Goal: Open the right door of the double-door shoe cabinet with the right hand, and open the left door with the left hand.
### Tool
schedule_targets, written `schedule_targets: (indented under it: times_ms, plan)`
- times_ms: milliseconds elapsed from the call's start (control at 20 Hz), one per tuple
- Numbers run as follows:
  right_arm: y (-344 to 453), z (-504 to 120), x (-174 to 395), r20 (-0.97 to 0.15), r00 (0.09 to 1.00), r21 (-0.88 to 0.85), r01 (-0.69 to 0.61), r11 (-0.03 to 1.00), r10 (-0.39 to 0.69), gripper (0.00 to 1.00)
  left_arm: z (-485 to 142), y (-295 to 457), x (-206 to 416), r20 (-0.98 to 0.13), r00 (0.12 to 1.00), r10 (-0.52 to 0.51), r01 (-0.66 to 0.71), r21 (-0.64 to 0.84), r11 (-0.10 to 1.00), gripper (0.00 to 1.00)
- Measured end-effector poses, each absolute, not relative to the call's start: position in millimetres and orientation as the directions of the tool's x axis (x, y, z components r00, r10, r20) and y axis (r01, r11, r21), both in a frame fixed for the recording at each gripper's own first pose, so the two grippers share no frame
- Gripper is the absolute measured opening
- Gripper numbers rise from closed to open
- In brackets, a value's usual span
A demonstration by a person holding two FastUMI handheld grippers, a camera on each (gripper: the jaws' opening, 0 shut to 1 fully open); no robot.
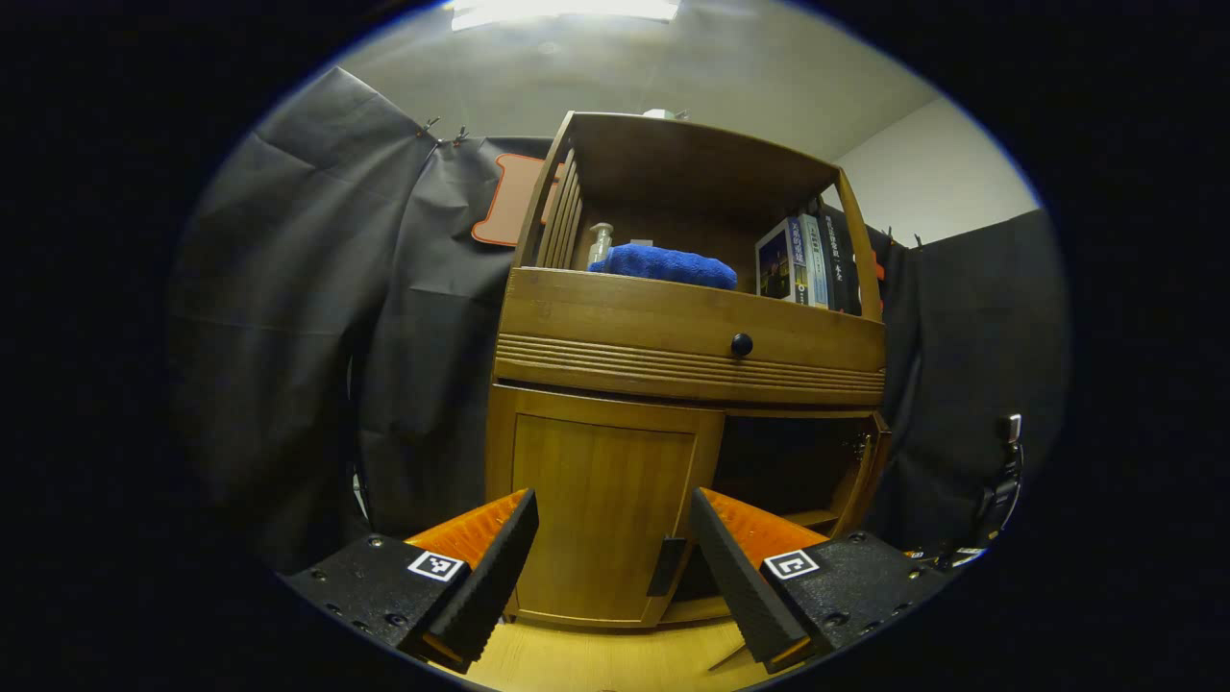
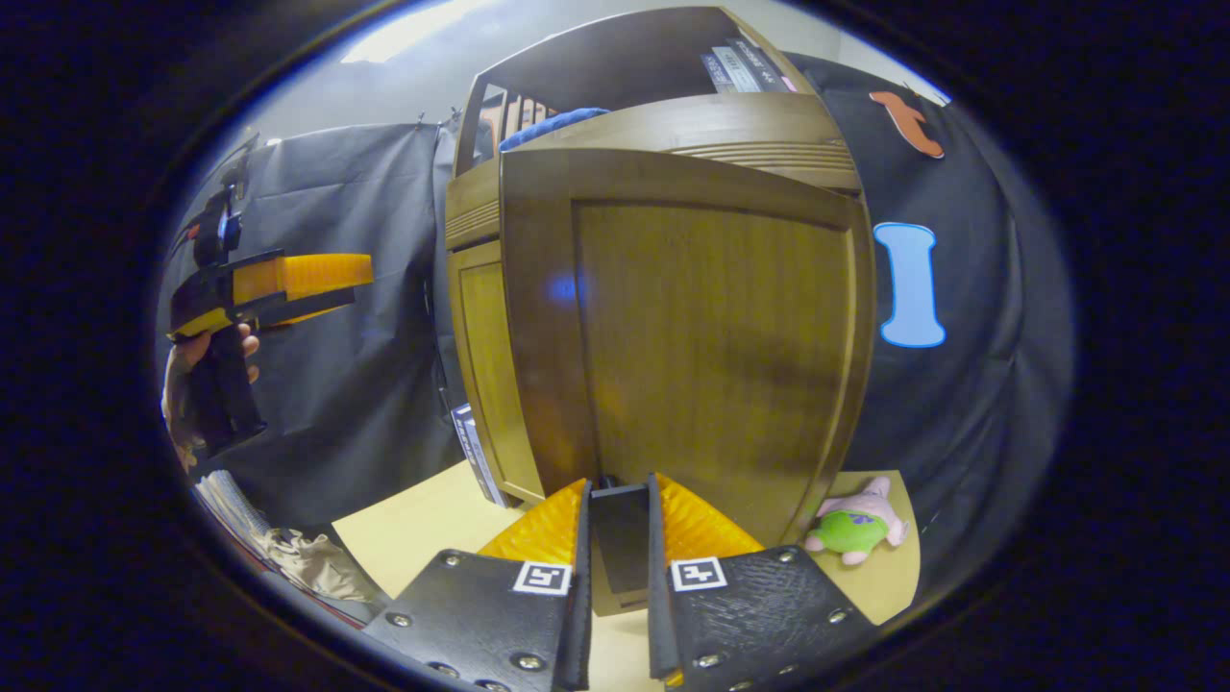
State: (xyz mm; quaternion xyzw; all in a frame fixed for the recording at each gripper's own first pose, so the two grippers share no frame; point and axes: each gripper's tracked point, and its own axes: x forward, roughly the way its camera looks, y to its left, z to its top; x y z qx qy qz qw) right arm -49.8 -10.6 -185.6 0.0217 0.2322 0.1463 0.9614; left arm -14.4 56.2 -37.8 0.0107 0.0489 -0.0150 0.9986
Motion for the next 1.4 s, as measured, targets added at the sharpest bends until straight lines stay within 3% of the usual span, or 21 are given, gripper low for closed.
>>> schedule_targets:
  times_ms: [500,550,650,1100,1150,1200,1400]
  plan:
    - [-59,-176,-90,-0.452,0.873,0.119,-0.146,0.982,0.185,0.23,-54,9,-9,-0.124,0.984,-0.125,0.127,0.011,0.992,0.98]
    - [-65,-173,-91,-0.444,0.880,0.117,-0.131,0.984,0.170,0.19,-55,6,-8,-0.126,0.983,-0.133,0.135,0.011,0.991,0.99]
    - [-76,-168,-94,-0.432,0.891,0.112,-0.097,0.989,0.137,0.23,-56,1,-6,-0.131,0.981,-0.143,0.146,0.011,0.989,0.97]
    - [-150,-161,-108,-0.412,0.910,0.102,0.089,0.991,-0.040,0.23,-72,-19,3,-0.157,0.971,-0.183,0.185,0.001,0.983,0.98]
    - [-155,-160,-109,-0.410,0.911,0.110,0.101,0.989,-0.048,0.27,-76,-20,5,-0.164,0.969,-0.184,0.186,-0.001,0.983,0.98]
    - [-162,-160,-111,-0.409,0.911,0.116,0.116,0.986,-0.059,0.18,-80,-20,6,-0.170,0.968,-0.184,0.186,-0.004,0.983,0.98]
    - [-180,-157,-115,-0.400,0.911,0.119,0.157,0.980,-0.098,0.16,-96,-21,14,-0.199,0.963,-0.180,0.181,-0.017,0.983,0.98]
